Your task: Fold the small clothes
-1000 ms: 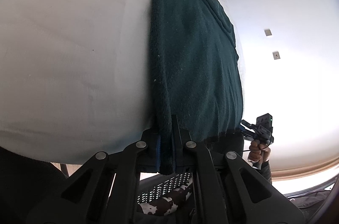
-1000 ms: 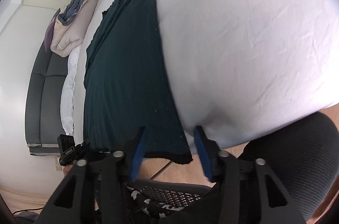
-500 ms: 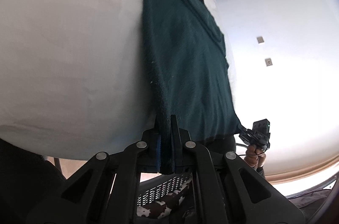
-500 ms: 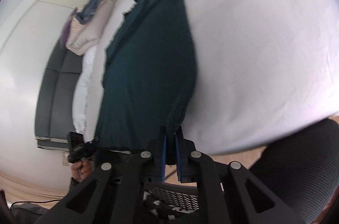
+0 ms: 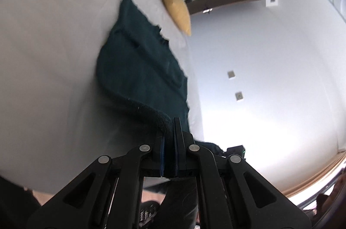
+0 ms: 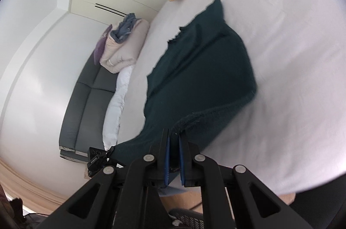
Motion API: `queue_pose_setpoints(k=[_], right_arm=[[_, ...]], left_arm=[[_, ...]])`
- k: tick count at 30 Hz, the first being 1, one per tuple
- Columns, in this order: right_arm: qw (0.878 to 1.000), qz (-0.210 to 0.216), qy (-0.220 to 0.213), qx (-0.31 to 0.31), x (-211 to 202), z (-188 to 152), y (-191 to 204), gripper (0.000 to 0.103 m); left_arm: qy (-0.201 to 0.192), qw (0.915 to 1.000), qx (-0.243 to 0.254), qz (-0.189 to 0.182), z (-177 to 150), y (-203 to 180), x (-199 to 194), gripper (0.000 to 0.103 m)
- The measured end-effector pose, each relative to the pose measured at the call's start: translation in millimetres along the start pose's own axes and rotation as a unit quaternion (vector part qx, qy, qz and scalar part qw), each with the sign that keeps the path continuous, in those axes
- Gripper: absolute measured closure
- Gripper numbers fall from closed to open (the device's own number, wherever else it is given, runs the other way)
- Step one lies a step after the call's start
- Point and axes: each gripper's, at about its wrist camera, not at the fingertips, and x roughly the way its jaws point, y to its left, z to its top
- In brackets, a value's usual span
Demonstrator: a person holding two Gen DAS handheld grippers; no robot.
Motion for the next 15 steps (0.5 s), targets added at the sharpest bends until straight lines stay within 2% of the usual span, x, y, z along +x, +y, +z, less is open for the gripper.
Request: queue_pose_setpoints(k=[9,15], right_arm=[[1.0,0.007,-0.019,-0.003,31,60,18,0.095],[0.999,0.004,-0.036,0.005,59,109,18,0.095]], left_arm=[[-0.031,0.9995,0.001,-0.011,53,-12,11,0.098],[-0.039,0.9991,0.014,-0.007,104,-29,37,0.098]])
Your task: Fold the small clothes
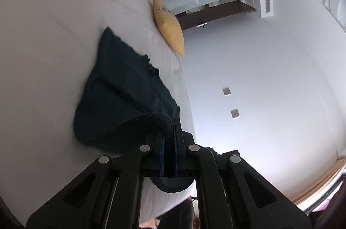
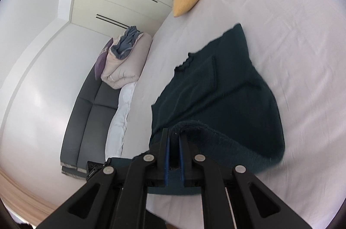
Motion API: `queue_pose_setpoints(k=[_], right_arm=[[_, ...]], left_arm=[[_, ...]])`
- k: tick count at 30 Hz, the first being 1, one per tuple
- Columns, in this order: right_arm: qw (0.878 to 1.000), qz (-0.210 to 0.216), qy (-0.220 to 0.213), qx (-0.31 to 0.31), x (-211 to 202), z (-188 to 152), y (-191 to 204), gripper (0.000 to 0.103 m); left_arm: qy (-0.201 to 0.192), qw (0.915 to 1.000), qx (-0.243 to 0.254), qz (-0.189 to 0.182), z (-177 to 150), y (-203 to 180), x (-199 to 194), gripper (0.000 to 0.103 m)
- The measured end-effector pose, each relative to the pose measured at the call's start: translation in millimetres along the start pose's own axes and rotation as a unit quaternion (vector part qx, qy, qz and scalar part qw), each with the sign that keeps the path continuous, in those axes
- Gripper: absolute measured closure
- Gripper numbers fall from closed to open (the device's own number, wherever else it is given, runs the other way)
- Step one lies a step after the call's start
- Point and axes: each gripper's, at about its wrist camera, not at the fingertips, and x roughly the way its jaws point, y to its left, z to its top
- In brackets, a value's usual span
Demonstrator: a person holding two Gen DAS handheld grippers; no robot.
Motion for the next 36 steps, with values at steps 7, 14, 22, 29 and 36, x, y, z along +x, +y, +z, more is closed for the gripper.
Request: queue_pose_setpoints(k=[7,14,22,29,36], right_arm=[[1.0,-0.012,-0.01,0.01,38,54,-7,0.095],[0.998,-0.029,-0.034,0.04,71,109,-32,0.095],[0.992,-0.075,-0.042,0.087,114,154,-75,0.095],[0.987,-0.115,-0.044,0.108,143,173,-99,0.095],[0.984,-0.126,-0.051,0.117,158,178,-107,0.088]], left_arm=[[-0.005,0.9998,0.009,0.015,67,-10,55,0.098],[-0.018,0.9989,0.003,0.042,129,-3,108,0.098],[-0.02,0.9954,-0.044,0.083,178,53,166,0.098],[-0.006,0.9911,-0.064,0.117,199,98,213,0.098],[0.013,0.9884,-0.106,0.108,209,131,229,0.089]])
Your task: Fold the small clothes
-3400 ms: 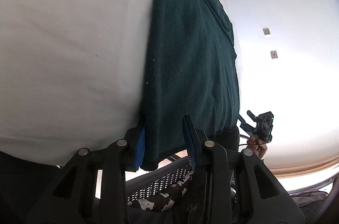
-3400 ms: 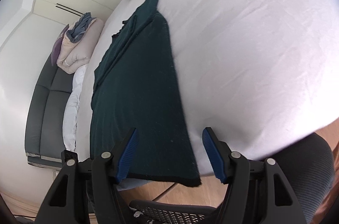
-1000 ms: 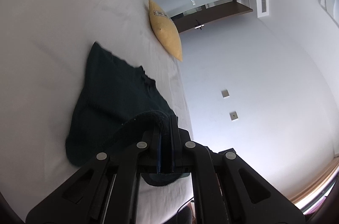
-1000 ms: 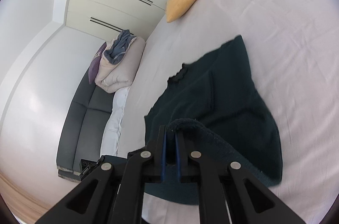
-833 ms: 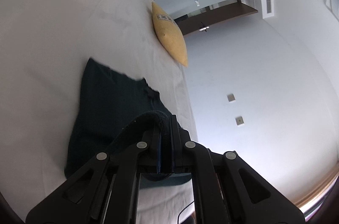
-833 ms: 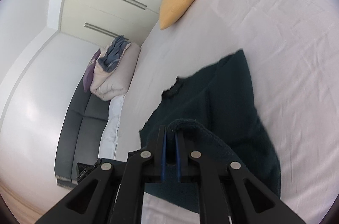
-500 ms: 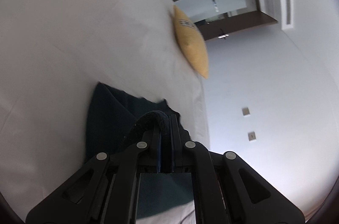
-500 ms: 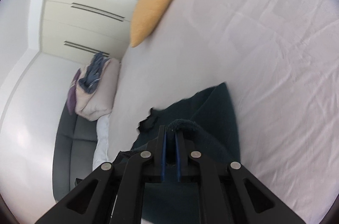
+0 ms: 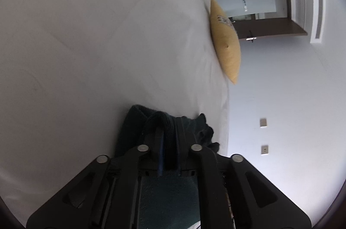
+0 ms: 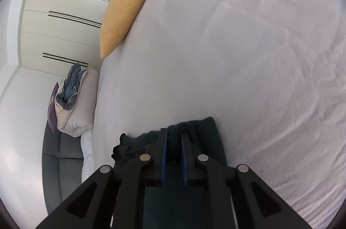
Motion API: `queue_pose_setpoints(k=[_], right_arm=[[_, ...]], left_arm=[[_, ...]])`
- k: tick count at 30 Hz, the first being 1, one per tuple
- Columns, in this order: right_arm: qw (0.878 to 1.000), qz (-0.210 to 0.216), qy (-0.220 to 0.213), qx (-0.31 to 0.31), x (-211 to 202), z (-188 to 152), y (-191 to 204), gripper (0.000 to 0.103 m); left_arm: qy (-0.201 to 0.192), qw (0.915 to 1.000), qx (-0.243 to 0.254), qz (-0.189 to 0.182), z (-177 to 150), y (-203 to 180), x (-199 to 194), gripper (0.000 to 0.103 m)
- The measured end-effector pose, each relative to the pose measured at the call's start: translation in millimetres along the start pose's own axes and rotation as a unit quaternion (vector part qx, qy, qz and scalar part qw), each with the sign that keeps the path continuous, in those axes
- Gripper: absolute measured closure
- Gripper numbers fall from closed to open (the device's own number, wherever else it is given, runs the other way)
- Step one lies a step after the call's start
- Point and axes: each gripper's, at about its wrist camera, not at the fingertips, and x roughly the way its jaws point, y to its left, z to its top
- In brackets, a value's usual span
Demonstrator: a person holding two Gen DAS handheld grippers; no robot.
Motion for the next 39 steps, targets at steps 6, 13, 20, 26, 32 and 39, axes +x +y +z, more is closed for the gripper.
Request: queue_pose_setpoints(k=[6,13,20,26,32,39], right_arm=[[0.999,0.015,-0.029,0.011,-12,5,-1,0.057],[0.996,-0.012,-0.065,-0.053,-41,-13,29,0.05],[0.98,-0.022,-0.006,-0.197,-40,-84,73,0.05],[0.964,0.022,0.038,-0.261,-32,-124,87,0.05],[0.977,-0.02,0.039,-0.21,-18,-113,53,0.053],[0.989,-0.004,0.004,-0.145,-45,-96,19,0.065]], left_arm=[[-0.068,0.9977,-0.01,-0.001,9,6,-36,0.017],[-0.069,0.9931,0.091,0.029,-13,-48,-45,0.017],[-0.029,0.9738,0.198,0.107,-69,-75,-18,0.017],[-0.011,0.9743,0.19,0.12,-101,-46,-19,0.032],[-0.003,0.9651,0.207,0.159,-121,-13,-27,0.071],[0.0,0.974,0.179,0.139,-139,24,-64,0.077]])
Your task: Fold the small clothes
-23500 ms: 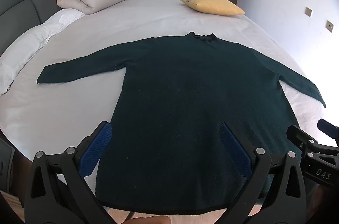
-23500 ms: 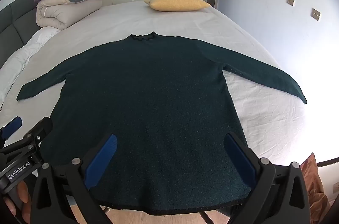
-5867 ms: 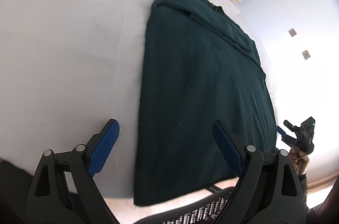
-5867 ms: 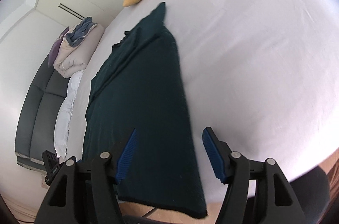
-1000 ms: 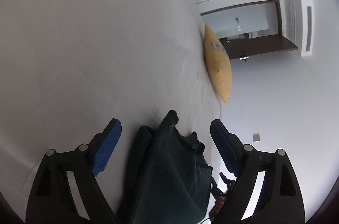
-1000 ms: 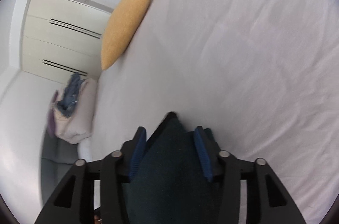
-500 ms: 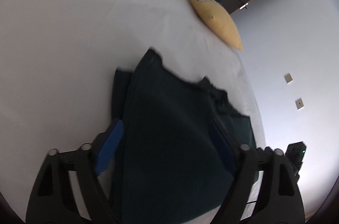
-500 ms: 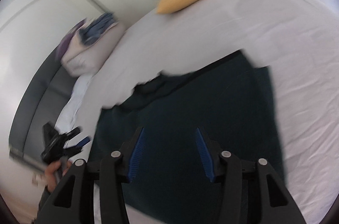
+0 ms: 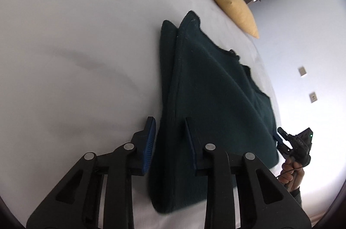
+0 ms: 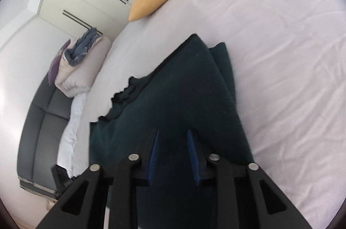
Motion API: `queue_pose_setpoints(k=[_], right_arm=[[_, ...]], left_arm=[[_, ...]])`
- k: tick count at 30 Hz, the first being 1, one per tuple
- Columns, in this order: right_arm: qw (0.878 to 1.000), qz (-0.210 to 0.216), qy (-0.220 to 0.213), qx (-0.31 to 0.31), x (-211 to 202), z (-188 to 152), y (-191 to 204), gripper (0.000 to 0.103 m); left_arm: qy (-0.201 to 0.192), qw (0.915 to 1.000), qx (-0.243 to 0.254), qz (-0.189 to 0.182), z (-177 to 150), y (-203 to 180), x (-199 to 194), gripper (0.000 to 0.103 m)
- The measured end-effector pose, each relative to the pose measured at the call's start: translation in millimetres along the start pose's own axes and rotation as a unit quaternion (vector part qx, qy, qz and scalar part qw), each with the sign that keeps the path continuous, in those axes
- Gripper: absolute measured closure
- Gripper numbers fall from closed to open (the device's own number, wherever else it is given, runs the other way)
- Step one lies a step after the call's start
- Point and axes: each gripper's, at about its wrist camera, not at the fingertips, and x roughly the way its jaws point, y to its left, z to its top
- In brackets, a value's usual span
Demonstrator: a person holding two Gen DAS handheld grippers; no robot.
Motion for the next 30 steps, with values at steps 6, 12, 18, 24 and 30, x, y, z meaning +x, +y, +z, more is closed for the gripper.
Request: queue_pose_setpoints(k=[6,12,18,24,30], right_arm=[[0.998,0.033,-0.05,0.026,-62,-8,-18,0.055],[0.997,0.012,-0.052,0.055,-83,-15,-46,0.053],[0.999,-0.002,-0.024,0.036,-69,-25,-42,0.053],[0.999,0.003,-0.017,0.035,-66,-27,-42,0.053],[0.999,0.003,-0.012,0.035,-64,-30,-40,0.053]], left_arm=[[-0.027,0.9987,0.019,-0.041,-14,-14,-32,0.047],[-0.039,0.9969,0.051,-0.046,-16,-33,-40,0.02],[-0.007,0.9991,0.036,-0.021,-8,-29,-18,0.059],[0.002,0.998,0.022,-0.06,-11,-14,-24,0.067],[0.014,0.9958,0.048,-0.076,-17,-18,-32,0.067]])
